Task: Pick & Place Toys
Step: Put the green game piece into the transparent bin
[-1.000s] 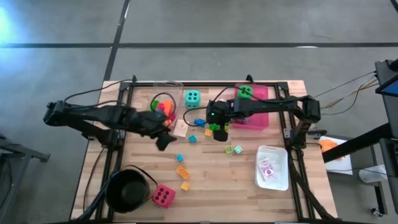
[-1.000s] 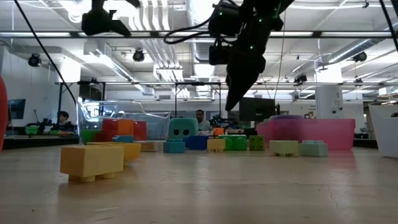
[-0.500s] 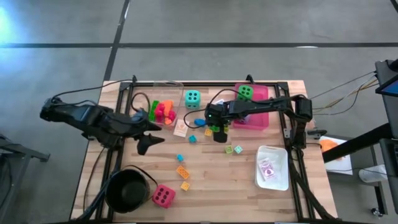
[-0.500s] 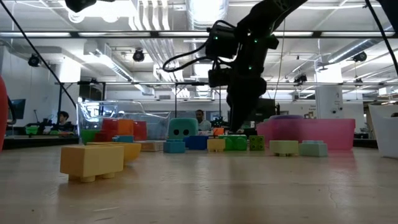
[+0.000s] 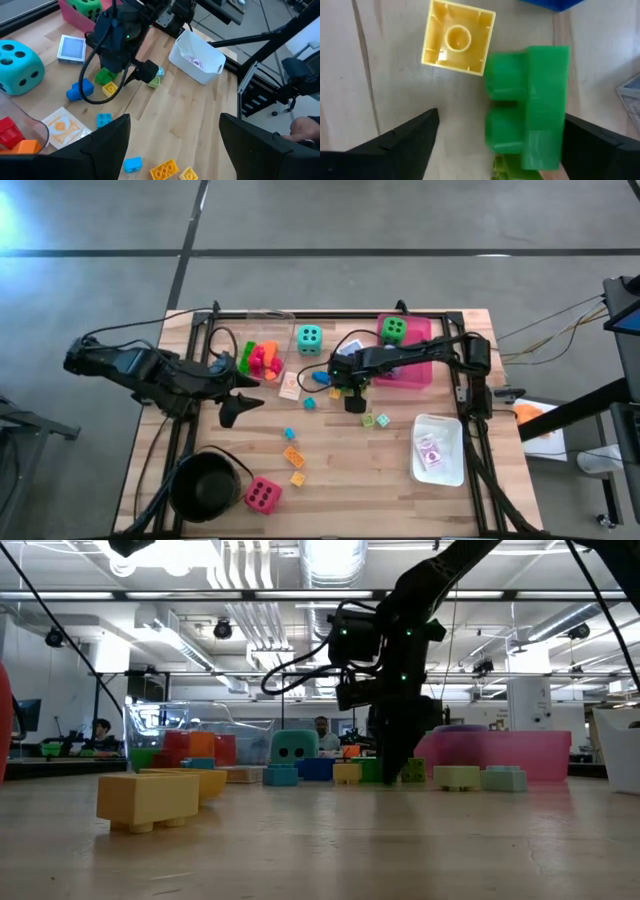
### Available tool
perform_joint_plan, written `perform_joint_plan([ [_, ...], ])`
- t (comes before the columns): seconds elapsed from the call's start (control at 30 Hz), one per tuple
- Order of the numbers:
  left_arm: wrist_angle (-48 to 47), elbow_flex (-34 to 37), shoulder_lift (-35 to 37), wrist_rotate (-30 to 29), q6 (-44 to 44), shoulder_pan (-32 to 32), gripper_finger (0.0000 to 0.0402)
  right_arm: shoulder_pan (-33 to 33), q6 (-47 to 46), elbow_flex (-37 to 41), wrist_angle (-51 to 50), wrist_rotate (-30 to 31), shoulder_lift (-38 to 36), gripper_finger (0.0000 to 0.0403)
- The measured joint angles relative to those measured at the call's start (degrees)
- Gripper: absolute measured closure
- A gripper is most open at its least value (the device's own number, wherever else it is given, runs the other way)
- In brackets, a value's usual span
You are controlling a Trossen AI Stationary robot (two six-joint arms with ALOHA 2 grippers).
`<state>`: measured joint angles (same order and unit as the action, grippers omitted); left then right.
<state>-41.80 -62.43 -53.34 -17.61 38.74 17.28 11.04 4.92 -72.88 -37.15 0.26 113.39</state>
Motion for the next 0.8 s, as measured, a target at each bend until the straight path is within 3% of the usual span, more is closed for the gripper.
perform_joint_plan([
  [0.37,0.2,0.0,0.0,0.0,0.0,0.0,0.0093,0.1,-2.0,0.2,0.9,4.0,-0.8,0.027],
  [0.57,0.2,0.0,0.0,0.0,0.0,0.0,0.0093,-0.1,-1.8,0.2,0.5,3.0,-1.0,0.0377],
  [0.8,0.0,0.0,0.0,0.0,0.0,0.0,0.0093,0.0,-3.7,0.2,-0.3,2.3,-2.2,0.0388],
])
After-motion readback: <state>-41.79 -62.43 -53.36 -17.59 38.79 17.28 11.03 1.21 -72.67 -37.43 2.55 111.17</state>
